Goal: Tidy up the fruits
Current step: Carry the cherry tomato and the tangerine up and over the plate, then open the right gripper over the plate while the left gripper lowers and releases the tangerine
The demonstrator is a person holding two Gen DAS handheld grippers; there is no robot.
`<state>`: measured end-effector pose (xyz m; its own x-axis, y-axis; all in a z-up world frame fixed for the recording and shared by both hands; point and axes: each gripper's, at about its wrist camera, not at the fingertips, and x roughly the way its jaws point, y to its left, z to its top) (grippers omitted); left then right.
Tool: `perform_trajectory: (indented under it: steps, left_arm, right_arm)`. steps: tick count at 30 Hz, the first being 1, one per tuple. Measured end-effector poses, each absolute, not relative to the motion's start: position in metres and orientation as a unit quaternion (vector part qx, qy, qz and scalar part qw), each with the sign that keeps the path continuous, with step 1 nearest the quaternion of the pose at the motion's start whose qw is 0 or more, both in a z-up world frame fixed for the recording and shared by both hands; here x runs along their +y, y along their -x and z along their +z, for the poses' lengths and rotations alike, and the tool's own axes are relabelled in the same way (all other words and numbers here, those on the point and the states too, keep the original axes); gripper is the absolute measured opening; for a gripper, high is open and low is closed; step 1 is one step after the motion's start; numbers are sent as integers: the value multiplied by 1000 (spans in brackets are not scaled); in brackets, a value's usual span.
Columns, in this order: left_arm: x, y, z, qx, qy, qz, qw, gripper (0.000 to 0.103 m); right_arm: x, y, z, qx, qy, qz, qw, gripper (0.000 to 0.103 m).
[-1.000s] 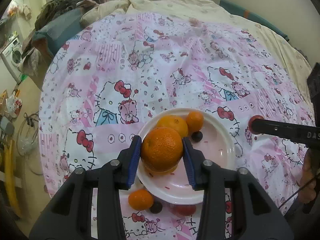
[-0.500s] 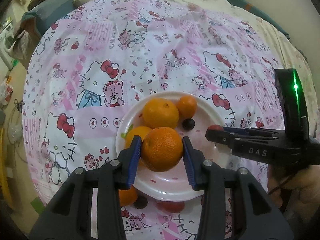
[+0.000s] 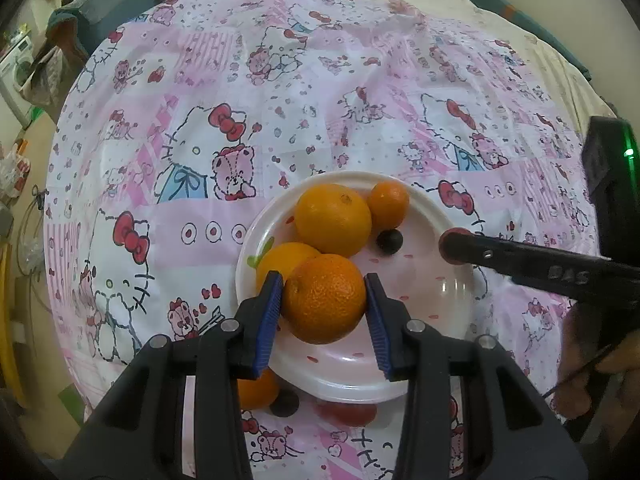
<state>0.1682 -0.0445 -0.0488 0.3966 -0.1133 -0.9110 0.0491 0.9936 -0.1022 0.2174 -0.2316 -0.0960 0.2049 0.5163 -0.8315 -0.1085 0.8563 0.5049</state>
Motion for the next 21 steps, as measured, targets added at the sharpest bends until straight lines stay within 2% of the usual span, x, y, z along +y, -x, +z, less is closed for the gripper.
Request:
perform_trajectory:
  steps: [5,21]
  left_arm:
    - [-46,-167,-47,542,36,-54,838,37]
    - [-107,-161,-69,553,-30,-121,824,37]
  right_arm:
    - [-246,-214,-83,579,-190,205,766,60]
    - [-286,-208,-55,544,-251,176,781,61]
